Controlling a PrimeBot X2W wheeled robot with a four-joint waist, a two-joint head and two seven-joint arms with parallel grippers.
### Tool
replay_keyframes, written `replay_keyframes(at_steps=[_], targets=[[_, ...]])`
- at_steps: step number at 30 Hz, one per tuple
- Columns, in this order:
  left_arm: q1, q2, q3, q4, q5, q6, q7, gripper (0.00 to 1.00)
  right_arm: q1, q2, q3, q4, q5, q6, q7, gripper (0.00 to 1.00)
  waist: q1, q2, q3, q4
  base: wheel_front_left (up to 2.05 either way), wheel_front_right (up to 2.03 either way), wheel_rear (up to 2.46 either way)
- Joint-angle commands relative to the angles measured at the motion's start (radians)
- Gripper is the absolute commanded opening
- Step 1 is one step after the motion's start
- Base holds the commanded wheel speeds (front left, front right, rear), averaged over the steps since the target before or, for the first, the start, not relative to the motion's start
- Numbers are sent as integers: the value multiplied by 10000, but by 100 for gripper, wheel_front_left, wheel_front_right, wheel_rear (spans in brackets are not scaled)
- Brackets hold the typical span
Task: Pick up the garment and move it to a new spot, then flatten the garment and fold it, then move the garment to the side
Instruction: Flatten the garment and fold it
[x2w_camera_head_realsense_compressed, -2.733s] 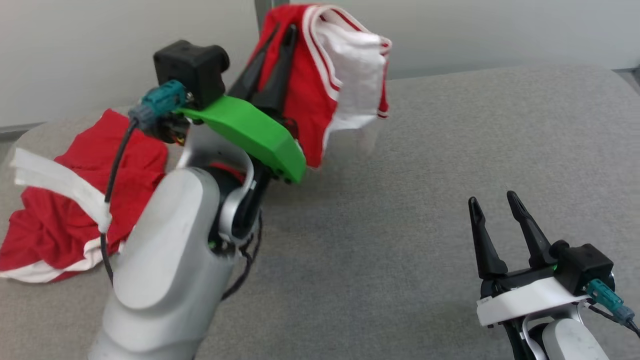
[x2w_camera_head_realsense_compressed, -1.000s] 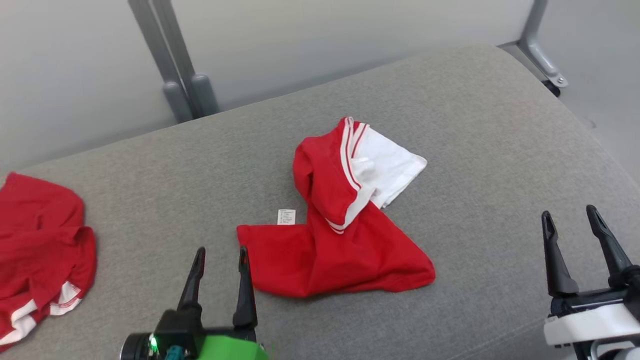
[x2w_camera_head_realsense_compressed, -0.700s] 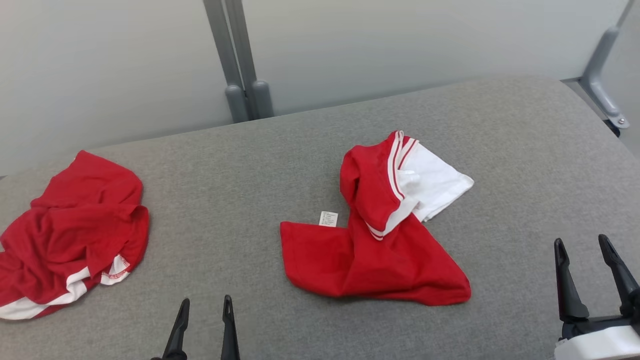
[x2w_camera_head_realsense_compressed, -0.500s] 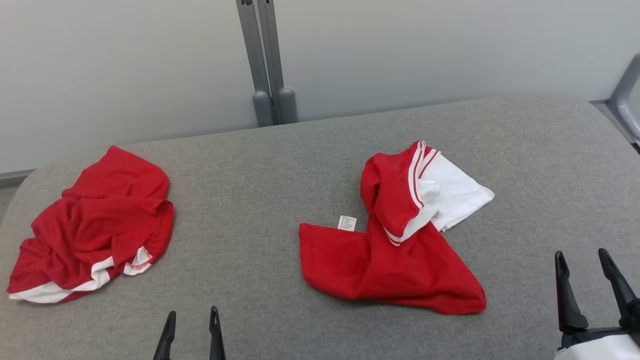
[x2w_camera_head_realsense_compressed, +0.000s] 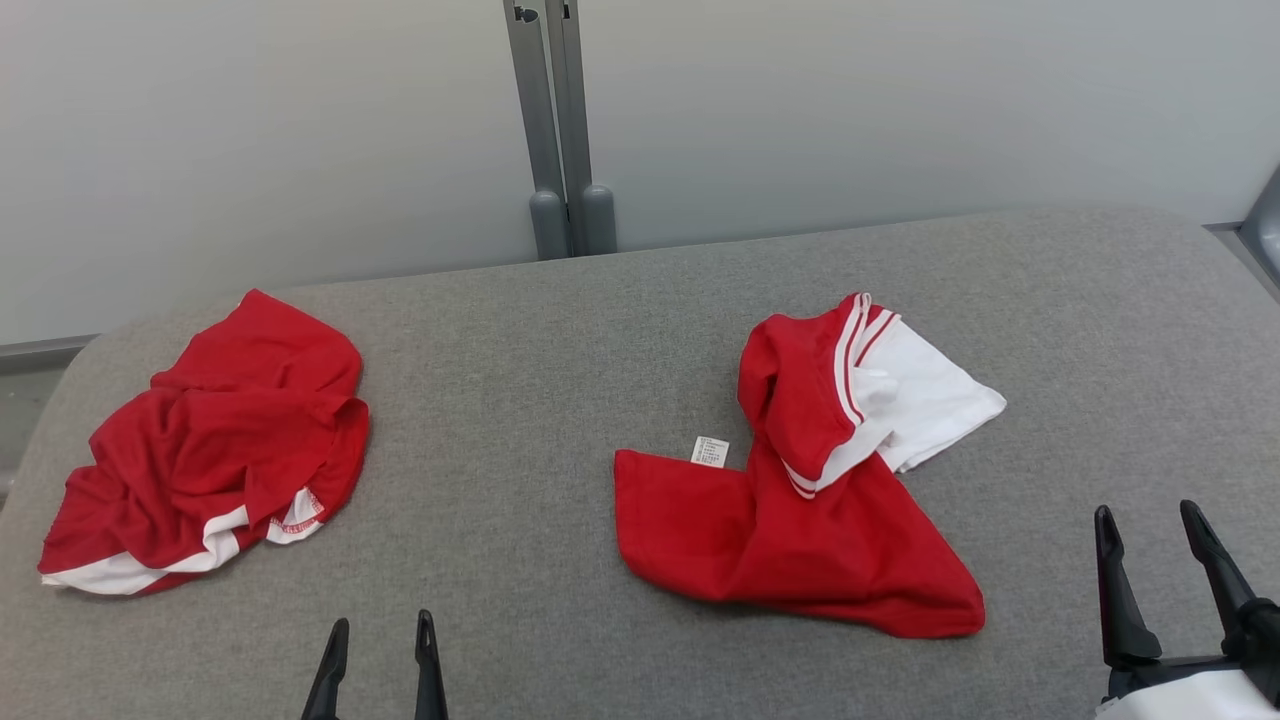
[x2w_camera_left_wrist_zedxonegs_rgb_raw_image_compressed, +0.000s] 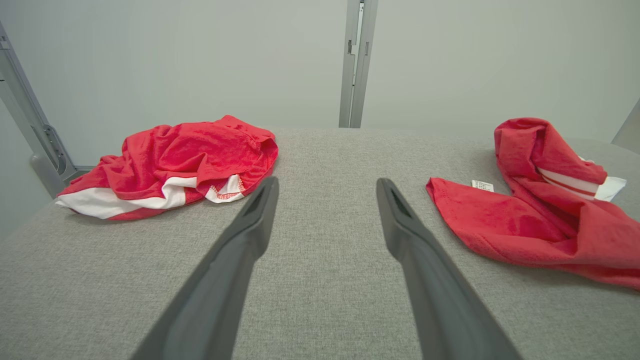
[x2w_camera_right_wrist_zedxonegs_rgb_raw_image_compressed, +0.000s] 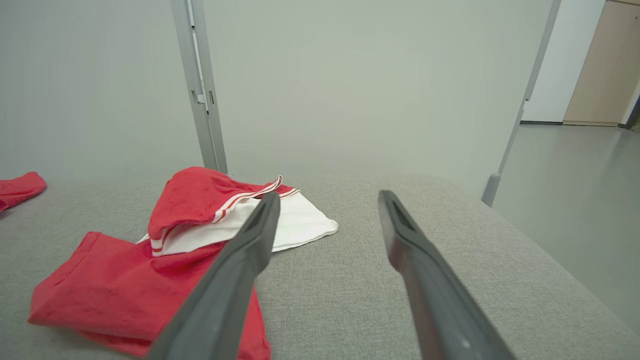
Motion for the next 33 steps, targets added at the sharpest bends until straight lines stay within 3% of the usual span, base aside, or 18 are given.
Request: replay_keyframes(at_steps=[1,14,20,26,29,33], targets=[[14,18,0,-27,27,-26,-2,100,-103,9,32,30,57,1,-35,100,1,0,-7,-11,0,0,0],[-171,16,-95,-208,40,-74,-4,100,-187,-105,225,70,128,1,-35,100,1,0,11,-295,0,0,0],[-499,16,-742,-524,218,-192,-2,100,-278,-169,295,5,170,1,-35,100,1,0,77,-654,0,0,0],[-1337,19,-2574,-172,142,-863,-2,100,-453,-206,408,-117,208,1,-35,100,1,0,334,-1107,0,0,0],[-2069,25,-3946,849,-69,-1537,-2,100,-602,-246,526,-122,257,1,-35,100,1,0,543,-1391,0,0,0],[-3407,-118,-5668,2285,-488,-1920,5,100,-843,-278,736,-57,318,1,-35,100,1,0,899,-1864,0,0,0]])
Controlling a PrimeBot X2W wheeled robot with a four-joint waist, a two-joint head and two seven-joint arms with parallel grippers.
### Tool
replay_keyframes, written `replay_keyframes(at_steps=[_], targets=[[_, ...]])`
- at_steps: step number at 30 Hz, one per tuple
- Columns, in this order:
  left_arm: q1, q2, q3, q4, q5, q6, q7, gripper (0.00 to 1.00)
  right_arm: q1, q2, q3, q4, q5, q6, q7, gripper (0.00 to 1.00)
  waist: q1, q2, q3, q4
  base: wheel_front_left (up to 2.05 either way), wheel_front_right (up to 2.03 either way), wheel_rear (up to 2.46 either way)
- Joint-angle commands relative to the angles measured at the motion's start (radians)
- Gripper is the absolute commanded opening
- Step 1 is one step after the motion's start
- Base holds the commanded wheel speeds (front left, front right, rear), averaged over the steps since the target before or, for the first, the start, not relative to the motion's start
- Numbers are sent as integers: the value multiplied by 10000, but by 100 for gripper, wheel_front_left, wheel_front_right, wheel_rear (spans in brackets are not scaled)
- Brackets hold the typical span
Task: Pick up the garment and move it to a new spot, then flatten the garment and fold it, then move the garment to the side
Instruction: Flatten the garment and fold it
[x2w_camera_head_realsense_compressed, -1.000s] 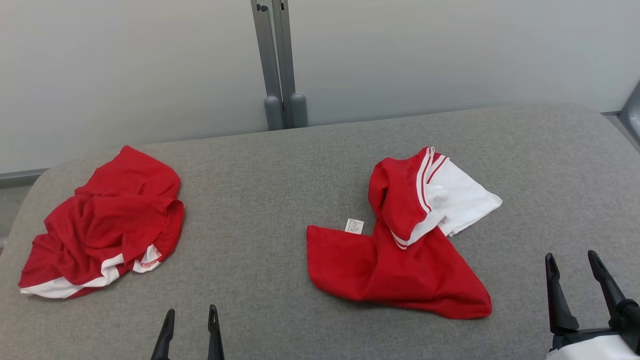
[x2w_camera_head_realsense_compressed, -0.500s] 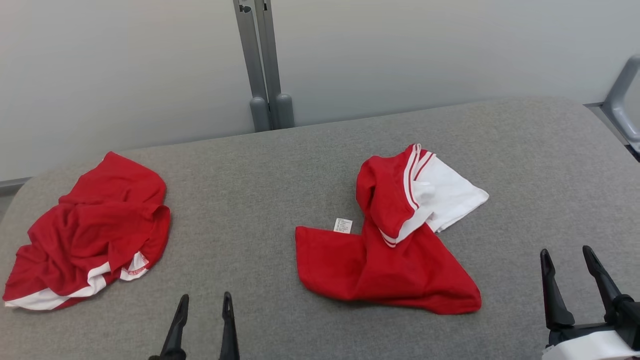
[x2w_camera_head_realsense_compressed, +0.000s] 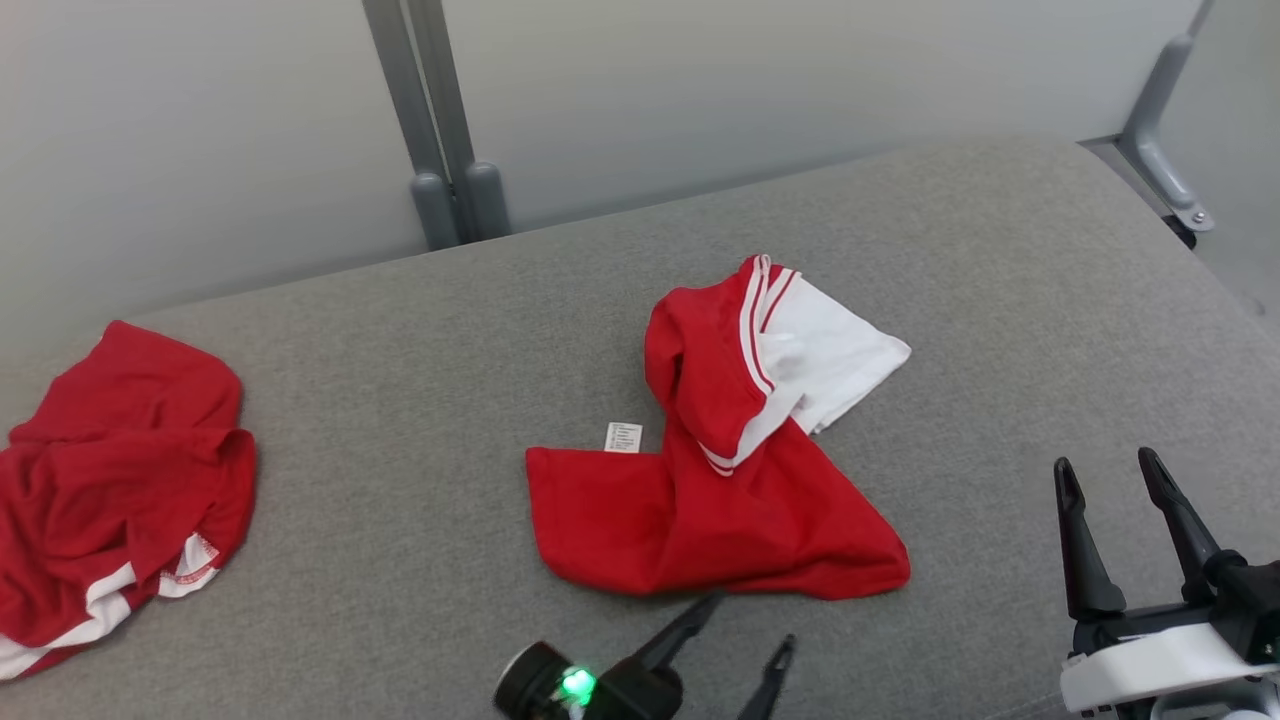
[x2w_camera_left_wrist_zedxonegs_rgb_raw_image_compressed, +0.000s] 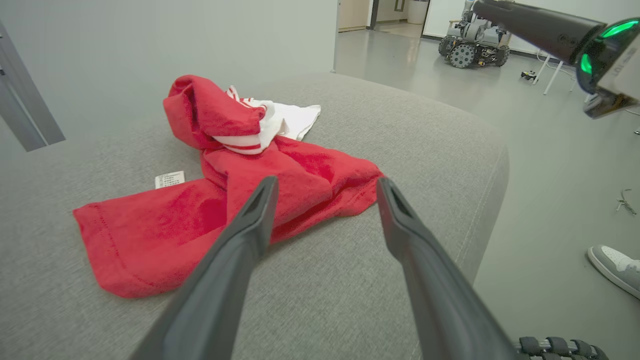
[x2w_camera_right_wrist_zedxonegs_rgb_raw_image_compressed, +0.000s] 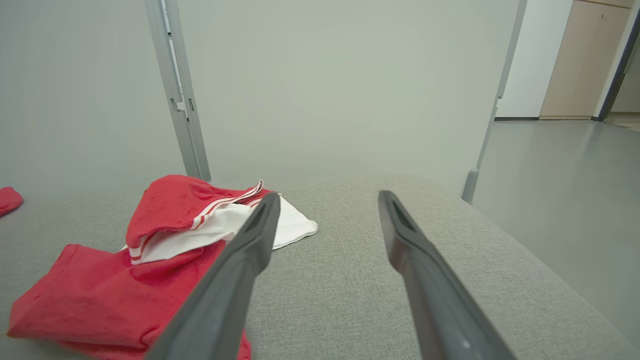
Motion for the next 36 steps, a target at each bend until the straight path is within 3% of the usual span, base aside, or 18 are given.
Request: replay_keyframes(at_steps=[1,5,9,15,21,22,24,30,36], targets=[[-633,-148,-406,287,-320,-43,-19,100,-222,-20,45,1,71,-1,-35,100,0,0,519,-525,0,0,0],[-1995,-112,-1680,1256,-925,123,34,100,-632,98,169,34,180,-3,-35,100,0,0,1092,-1046,0,0,0],[-3121,-109,-2663,2090,-1429,593,148,100,-987,232,242,87,305,-1,-35,100,0,0,1717,-1488,0,0,0],[-4204,-110,-3540,3225,-2197,1616,240,100,-1332,424,143,198,489,-1,-35,100,0,0,2446,-1839,0,0,0],[-4792,-116,-4459,4334,-2747,2104,979,100,-1562,512,78,310,621,-1,-35,100,0,0,2684,-1937,0,0,0],[-4839,-104,-4557,4464,-2828,2162,1074,92,-1594,526,50,324,650,-1,-35,100,0,0,2684,-1932,0,0,0],[-4946,-87,-4765,4733,-3005,2242,1262,3,-1655,571,30,359,652,-1,-35,100,0,0,2661,-1909,0,0,0],[-5289,-90,-5006,4663,-3672,2216,1144,0,-1649,627,3,370,679,-1,-35,100,0,0,2434,-1746,0,0,0],[-4946,-127,-4247,2671,-5644,1887,709,0,-1153,563,-168,343,623,-1,-33,100,0,0,1856,-1467,0,0,0]])
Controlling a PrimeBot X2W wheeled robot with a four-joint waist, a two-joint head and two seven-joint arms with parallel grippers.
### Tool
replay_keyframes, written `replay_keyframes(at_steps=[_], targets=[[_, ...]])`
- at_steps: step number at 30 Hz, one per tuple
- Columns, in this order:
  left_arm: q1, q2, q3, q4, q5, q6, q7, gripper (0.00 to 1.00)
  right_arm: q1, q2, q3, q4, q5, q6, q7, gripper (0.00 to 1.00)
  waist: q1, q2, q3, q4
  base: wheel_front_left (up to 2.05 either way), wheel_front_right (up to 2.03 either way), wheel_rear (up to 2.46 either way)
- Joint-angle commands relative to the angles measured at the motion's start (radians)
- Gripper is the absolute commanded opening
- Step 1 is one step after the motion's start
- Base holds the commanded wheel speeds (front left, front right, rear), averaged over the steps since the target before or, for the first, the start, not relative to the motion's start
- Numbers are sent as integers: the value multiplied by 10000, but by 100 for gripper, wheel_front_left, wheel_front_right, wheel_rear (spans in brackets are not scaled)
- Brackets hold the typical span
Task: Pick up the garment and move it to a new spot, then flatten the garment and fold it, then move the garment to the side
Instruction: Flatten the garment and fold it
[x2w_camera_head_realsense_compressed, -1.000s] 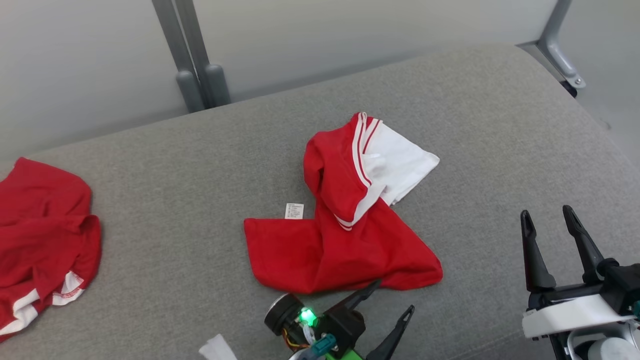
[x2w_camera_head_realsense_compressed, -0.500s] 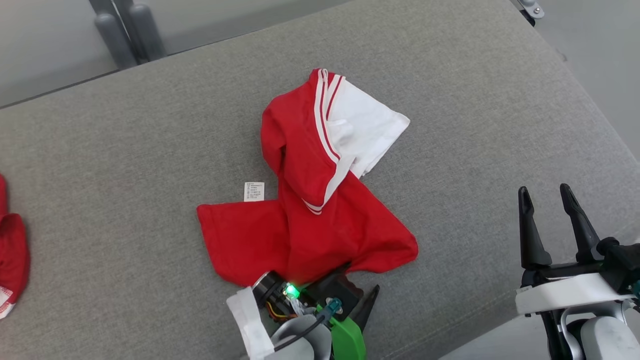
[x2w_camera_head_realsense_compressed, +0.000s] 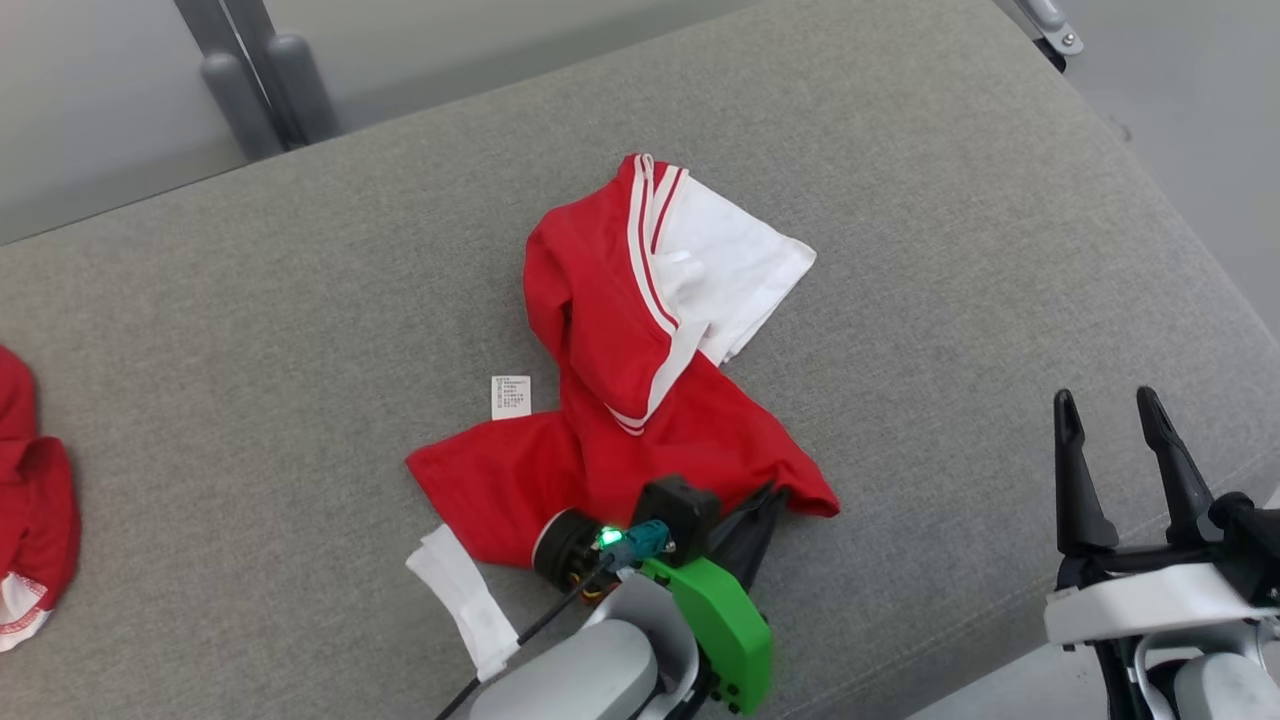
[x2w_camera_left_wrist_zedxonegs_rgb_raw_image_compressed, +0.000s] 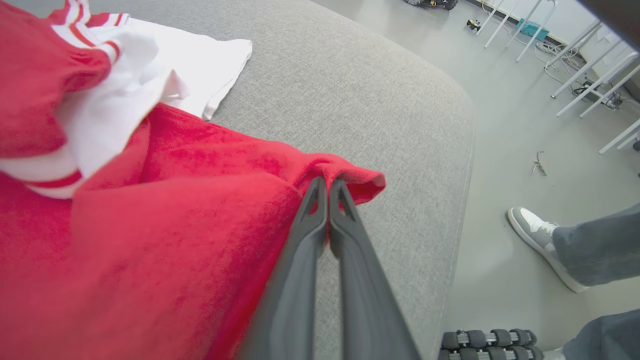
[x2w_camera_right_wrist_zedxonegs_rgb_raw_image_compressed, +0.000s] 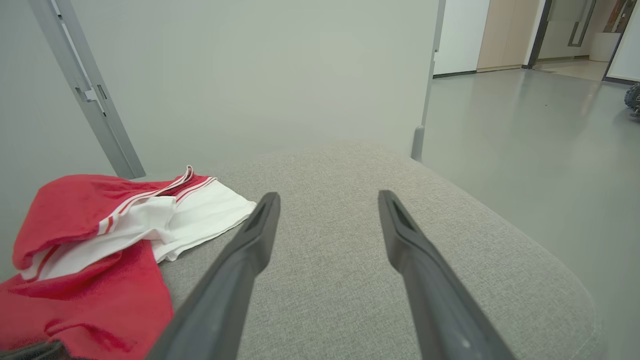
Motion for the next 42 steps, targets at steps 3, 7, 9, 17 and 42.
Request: replay_keyframes(at_steps=[3,7,9,17,42], targets=[[348,166,841,-1693,-1079,-85,-54,0,475,-44,-218,-50,-51,1,-35,100,-1,-1,-592,454,0,0,0],[719,1114,2258,-4334,-2080,450,-96,0,812,-15,-274,-86,-50,1,-35,100,-1,-1,-829,813,0,0,0],[1057,1440,3109,-5607,-2784,777,-123,0,875,-23,-201,-95,-46,1,-35,100,-1,-1,-884,930,0,0,0],[2110,2518,6890,-6109,-4774,2018,-563,0,596,-151,-17,-83,13,1,-35,100,-1,-1,-831,1167,0,0,0],[3589,3659,5989,-4969,-1248,3603,110,100,823,-110,-100,35,-9,1,-33,100,-1,-1,-981,834,0,0,0]])
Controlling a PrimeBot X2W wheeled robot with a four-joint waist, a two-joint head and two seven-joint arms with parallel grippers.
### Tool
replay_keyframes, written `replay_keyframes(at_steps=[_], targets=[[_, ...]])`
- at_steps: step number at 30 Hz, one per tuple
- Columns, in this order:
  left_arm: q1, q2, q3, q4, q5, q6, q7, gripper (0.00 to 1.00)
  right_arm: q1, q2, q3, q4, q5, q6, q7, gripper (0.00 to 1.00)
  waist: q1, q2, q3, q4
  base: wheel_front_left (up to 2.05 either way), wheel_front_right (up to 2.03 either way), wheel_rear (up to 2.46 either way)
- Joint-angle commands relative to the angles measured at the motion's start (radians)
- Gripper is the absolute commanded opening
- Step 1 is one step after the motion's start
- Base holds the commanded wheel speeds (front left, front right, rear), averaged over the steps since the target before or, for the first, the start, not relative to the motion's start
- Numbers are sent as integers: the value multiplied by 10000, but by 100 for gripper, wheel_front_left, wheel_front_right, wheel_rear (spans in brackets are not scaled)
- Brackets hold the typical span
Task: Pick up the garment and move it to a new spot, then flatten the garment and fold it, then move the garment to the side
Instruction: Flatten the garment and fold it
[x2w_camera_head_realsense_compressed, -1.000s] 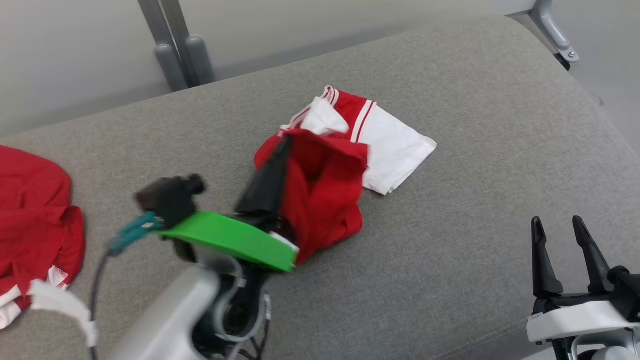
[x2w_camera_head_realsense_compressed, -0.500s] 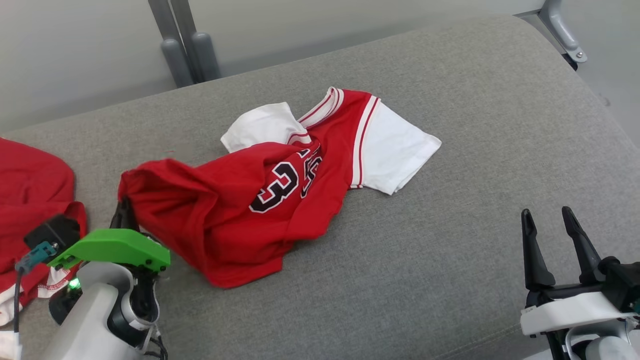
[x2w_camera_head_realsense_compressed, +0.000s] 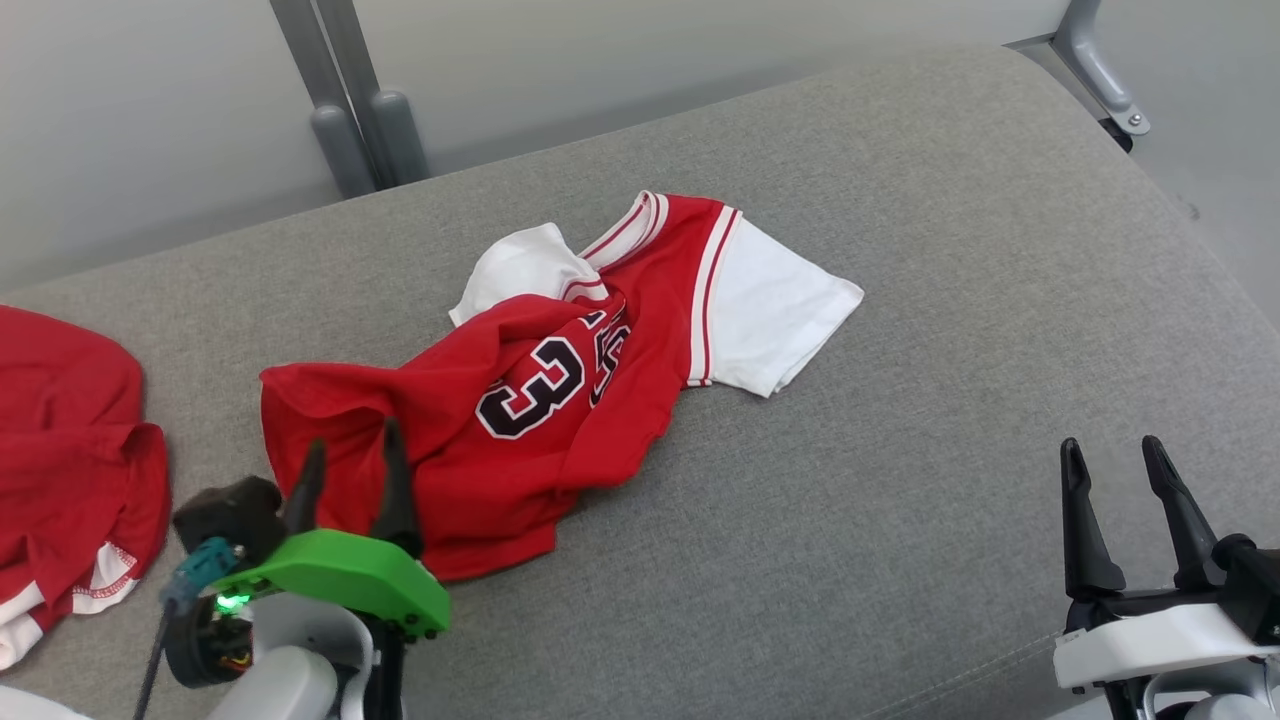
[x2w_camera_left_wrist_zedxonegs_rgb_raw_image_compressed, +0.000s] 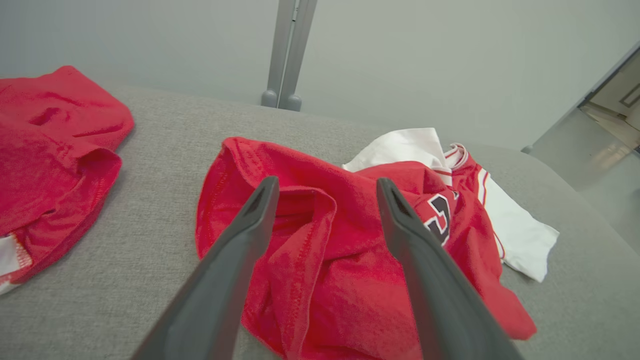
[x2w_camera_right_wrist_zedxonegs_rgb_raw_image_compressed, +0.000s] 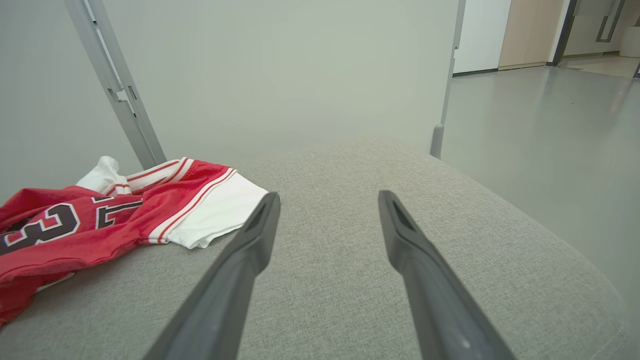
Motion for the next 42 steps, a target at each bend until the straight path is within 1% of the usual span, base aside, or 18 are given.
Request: replay_keyframes(at_steps=[1,4,7,9,11,13,16,21,23,33,34,35,36,37,38,42], targets=[[149,59,-331,-281,108,86,410,100,-30,0,30,-43,-62,1,-35,100,0,-1,-4,14,0,0,0],[143,165,-843,-244,288,409,1079,100,-153,38,196,-45,-86,1,-35,100,0,-1,-20,-41,0,0,0],[281,-7,-1033,7,214,680,1358,100,-229,45,296,-46,-63,1,-35,100,0,-1,26,-141,0,0,0],[420,-86,-1125,166,152,757,1441,100,-183,61,303,-61,-17,1,-35,100,0,-1,69,-206,0,0,0],[555,-271,-1091,208,-31,695,1447,100,-163,52,280,-60,-3,1,-35,100,0,-1,158,-266,0,0,0],[768,-319,-1028,286,-100,793,1360,100,-166,33,218,-54,26,1,-35,100,0,-1,243,-321,0,0,0],[1200,-567,-800,232,-416,855,1105,100,-155,32,161,-62,50,1,-35,100,0,-1,339,-384,0,0,0],[1693,-953,-582,220,-894,627,861,100,-206,69,69,-77,100,1,-35,100,0,-1,536,-368,0,0,0],[1693,-1209,-485,377,-1173,417,816,100,-246,92,87,-60,88,1,-35,100,0,-1,588,-341,0,0,0],[482,-2063,-419,1926,-1532,-567,724,100,-609,73,323,14,112,1,-35,100,0,-1,788,-398,0,0,0],[424,-2169,-436,2066,-1586,-676,757,90,-612,66,325,16,120,1,-35,100,0,-1,791,-406,0,0,0],[360,-2293,-443,2251,-1676,-821,745,56,-596,59,320,21,130,1,-35,100,0,-1,787,-415,0,0,0],[321,-2393,-408,2455,-1753,-944,673,36,-569,54,332,36,126,1,-35,100,0,-1,778,-428,0,0,0],[288,-2479,-371,2624,-1815,-1047,627,4,-543,56,337,54,129,1,-35,100,0,-1,772,-440,0,0,0],[229,-2561,-331,2808,-1828,-1190,505,0,-519,60,340,63,134,1,-35,100,0,-1,763,-449,0,0,0],[43,-2774,-242,3338,-1865,-1649,140,0,-401,61,306,92,129,1,-35,100,0,-1,666,-410,0,0,0]])
